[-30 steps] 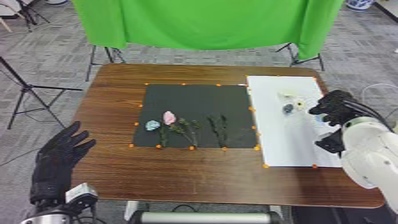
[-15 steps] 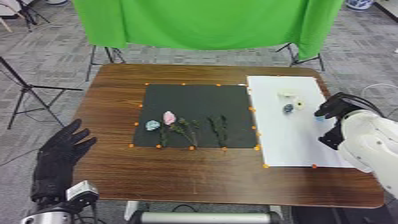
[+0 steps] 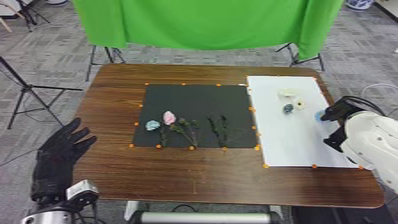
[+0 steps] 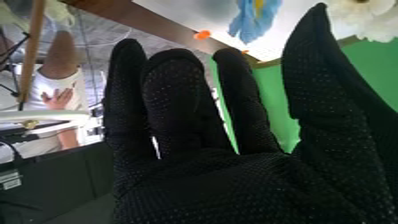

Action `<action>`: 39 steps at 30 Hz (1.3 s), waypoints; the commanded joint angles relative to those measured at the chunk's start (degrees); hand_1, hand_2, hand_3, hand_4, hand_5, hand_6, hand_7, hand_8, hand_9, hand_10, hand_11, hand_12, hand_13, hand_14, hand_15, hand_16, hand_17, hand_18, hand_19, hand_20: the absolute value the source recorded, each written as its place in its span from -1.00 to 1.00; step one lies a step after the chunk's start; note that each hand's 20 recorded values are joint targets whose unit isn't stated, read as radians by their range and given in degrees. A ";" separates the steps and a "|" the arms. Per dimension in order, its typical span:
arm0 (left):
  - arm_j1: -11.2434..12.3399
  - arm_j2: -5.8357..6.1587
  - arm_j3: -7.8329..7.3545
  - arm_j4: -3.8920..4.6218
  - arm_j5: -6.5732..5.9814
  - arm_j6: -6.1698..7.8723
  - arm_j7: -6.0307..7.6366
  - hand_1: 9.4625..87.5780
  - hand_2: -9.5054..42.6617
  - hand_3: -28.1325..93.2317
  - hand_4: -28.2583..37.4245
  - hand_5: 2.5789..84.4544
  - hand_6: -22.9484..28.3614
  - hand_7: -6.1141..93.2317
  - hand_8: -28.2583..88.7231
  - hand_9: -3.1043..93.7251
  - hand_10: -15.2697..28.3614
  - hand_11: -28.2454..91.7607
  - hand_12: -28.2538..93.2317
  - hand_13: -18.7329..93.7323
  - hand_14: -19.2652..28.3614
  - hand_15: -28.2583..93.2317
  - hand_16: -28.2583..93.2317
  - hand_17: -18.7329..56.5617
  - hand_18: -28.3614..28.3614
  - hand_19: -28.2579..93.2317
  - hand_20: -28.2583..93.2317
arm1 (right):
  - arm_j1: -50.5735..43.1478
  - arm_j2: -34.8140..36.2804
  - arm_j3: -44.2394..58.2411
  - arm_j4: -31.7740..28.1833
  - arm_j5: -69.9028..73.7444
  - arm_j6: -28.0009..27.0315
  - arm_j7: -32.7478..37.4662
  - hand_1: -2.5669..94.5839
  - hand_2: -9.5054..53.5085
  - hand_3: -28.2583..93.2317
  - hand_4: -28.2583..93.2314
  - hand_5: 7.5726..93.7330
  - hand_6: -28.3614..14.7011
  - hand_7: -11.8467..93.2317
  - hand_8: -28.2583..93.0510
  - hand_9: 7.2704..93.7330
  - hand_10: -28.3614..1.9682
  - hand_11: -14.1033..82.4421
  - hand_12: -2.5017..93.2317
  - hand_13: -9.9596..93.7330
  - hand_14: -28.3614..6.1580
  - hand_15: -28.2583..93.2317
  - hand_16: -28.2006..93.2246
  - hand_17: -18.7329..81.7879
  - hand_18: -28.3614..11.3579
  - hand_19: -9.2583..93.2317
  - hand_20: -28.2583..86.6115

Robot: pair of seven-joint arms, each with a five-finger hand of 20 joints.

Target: Arrange flowers

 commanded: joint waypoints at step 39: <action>-0.59 -1.21 -0.10 0.65 0.48 -1.71 -1.47 -0.62 -0.35 0.83 -0.82 -0.15 0.24 -0.53 -0.72 -0.22 0.54 -0.07 -0.40 -0.18 0.87 0.30 -0.71 -0.75 0.83 0.43 -0.56 | 14.36 1.71 -29.68 1.34 -10.02 17.85 -1.75 0.09 -1.00 0.73 -1.00 0.72 0.50 -0.30 -0.58 0.92 0.46 -0.49 -0.36 0.71 0.39 0.81 -0.31 0.01 -0.46 1.00 -0.43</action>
